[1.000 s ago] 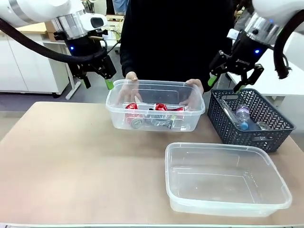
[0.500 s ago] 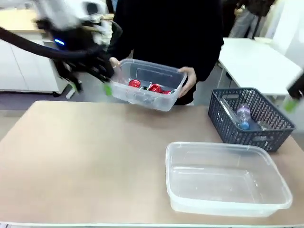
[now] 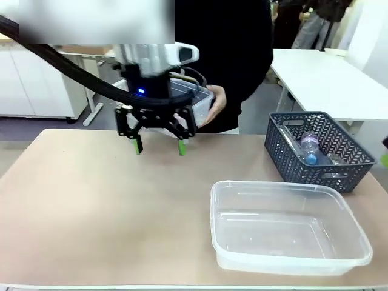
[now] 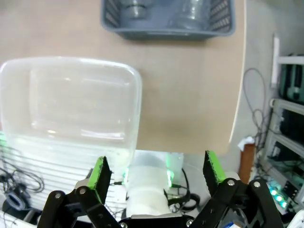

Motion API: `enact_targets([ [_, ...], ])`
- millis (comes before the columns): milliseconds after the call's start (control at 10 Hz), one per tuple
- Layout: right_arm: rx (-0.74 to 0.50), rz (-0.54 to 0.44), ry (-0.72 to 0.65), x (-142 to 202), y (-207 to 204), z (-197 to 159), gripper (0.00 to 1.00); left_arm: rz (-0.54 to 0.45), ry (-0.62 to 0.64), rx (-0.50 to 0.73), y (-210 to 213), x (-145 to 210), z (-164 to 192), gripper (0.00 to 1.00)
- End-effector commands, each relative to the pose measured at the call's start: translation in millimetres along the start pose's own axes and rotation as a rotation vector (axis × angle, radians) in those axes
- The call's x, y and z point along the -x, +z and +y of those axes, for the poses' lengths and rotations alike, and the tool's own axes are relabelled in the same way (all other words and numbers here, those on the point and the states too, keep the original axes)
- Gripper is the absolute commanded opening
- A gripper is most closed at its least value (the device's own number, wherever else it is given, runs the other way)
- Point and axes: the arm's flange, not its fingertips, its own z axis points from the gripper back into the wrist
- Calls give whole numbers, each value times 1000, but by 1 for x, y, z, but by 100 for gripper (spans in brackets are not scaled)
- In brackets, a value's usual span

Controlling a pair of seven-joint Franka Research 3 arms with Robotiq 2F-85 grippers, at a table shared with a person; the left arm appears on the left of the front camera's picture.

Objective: Sort the waste into each basket.
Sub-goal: Pick up the Organizing box on the right side of the table and lift it.

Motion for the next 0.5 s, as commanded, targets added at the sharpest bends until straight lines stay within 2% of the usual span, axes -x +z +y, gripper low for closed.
enact_targets([
  [0,14,-8,6,7,-2,-1,100,25,-6,-3,-12,1,-12,100],
  [100,-63,48,62,10,-36,14,100,56,-29,17,-30,8,-30,100],
  [200,-82,130,30,15,-73,27,100,87,21,-21,-59,16,-57,100],
  [400,-121,260,63,34,-134,49,100,182,-19,-115,-118,29,-118,100],
])
